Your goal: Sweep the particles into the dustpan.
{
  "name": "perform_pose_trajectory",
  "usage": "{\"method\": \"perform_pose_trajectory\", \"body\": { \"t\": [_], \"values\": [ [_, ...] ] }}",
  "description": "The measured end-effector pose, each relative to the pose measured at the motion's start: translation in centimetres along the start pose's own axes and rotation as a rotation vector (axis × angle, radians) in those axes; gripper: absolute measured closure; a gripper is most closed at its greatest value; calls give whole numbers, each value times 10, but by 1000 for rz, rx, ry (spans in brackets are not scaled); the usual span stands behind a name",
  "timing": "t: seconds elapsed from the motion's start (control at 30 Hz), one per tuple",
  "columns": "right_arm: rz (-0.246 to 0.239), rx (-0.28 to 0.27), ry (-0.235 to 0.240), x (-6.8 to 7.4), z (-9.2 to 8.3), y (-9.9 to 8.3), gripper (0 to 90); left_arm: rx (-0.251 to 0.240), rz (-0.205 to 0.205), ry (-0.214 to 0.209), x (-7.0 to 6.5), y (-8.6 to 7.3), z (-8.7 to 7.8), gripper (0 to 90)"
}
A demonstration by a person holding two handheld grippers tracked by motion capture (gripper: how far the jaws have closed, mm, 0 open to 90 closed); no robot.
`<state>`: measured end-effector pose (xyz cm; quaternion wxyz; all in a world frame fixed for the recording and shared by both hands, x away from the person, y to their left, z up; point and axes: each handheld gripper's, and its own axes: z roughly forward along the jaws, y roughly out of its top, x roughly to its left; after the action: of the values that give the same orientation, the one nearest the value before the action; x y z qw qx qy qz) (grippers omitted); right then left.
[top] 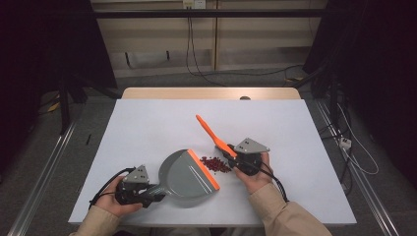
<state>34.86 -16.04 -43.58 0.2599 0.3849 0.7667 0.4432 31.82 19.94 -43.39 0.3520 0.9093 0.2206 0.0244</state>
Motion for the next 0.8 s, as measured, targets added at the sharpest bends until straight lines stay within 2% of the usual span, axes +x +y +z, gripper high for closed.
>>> {"method": "perform_pose_trajectory", "body": {
  "t": [0.07, 0.23, 0.37, 0.43, 0.67, 0.7, 0.8],
  "values": [
    [2, 1, -1, 1, 0, 0, 704, -7, -7, -14, 0, 0, 1, 622],
    [15, -2, 3, 4, 0, 0, 703, -6, -3, -21, 0, 1, 1, 622],
    [23, -4, 7, 7, 1, 0, 701, -3, -6, -5, -1, 2, 1, 622],
    [41, -7, 19, 10, 1, 0, 699, -1, -2, -20, 0, 2, 2, 622],
    [53, -17, 25, 24, 6, 1, 692, -6, -10, -26, 0, 3, 3, 623],
    [56, -19, 33, 26, 7, 1, 689, 0, -5, -12, -1, 3, 3, 623],
    [61, -20, 44, 32, 9, 1, 686, -3, -5, -26, -1, 4, 3, 622]
  ]
}}
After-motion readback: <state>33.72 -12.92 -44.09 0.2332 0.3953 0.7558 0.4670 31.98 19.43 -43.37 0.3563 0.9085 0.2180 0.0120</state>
